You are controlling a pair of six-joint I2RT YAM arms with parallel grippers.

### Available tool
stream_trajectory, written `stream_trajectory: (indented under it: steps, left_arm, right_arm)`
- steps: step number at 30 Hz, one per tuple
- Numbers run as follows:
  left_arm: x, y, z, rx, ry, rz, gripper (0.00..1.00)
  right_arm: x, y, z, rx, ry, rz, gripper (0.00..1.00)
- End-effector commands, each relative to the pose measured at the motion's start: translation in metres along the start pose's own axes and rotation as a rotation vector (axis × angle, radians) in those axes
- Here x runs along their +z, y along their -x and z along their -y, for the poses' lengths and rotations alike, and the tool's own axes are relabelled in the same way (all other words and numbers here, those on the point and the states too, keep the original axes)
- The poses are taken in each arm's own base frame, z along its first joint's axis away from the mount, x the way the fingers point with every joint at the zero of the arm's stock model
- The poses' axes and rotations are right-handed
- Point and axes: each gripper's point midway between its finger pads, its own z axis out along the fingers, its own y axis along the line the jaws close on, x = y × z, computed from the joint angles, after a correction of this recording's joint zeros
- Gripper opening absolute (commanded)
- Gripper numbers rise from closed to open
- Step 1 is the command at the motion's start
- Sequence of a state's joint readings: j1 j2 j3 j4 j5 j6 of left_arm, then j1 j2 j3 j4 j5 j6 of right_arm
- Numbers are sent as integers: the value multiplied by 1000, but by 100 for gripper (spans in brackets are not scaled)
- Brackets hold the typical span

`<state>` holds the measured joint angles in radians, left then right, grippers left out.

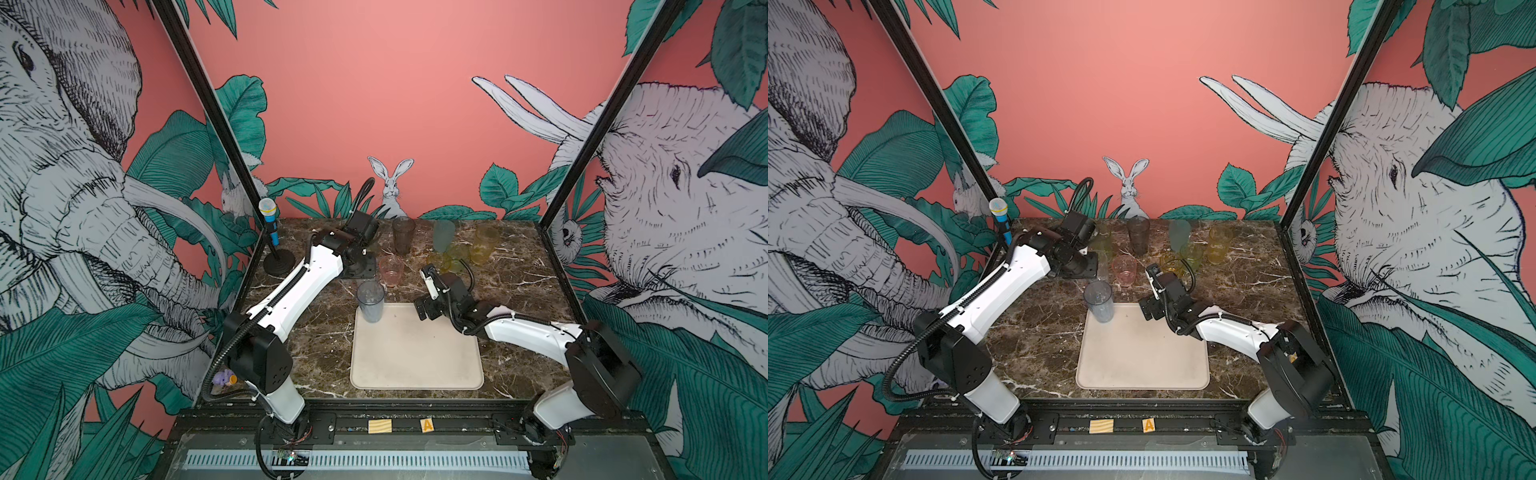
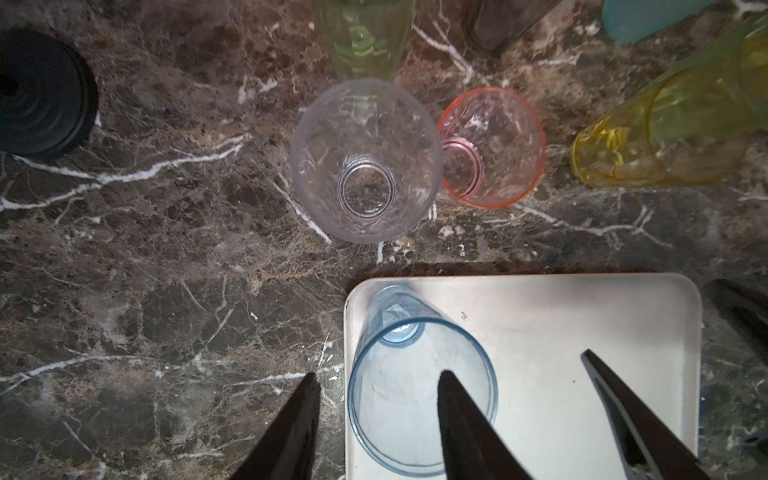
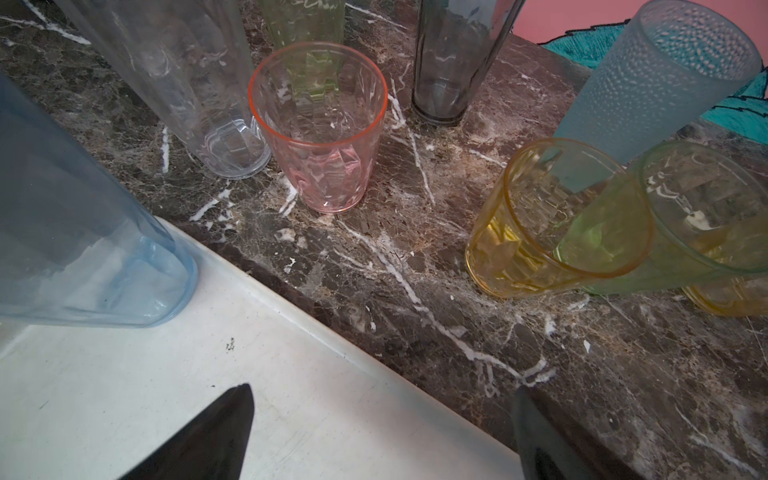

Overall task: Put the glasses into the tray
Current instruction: 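Lower the tumbler onto the tray's far edge and open the left gripper, then raise the left gripper and move it over the green cup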

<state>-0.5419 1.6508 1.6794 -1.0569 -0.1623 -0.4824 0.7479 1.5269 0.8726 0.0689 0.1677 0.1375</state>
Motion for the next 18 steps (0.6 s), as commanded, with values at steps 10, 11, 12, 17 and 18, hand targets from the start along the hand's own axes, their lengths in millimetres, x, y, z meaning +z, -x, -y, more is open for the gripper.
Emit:
stream_trajectory:
  steps: [10, 11, 12, 17, 18]
  left_arm:
    - [-40, 51, -15, -32, 12, 119, 53]
    - [-40, 54, -16, -36, 9, 119, 53]
    - [-39, 55, -18, -42, 8, 119, 53]
    - [-33, 69, -29, -85, 2, 135, 54]
    - [-31, 72, -32, -96, 1, 137, 54]
  right_arm:
    - [-6, 19, 1, -16, -20, 52, 99]
    - [-6, 18, 1, -17, -22, 51, 99]
    - [-6, 18, 1, -18, -24, 51, 99]
    - [-7, 19, 2, -16, -24, 54, 99]
    - [-7, 19, 2, -17, -23, 55, 99]
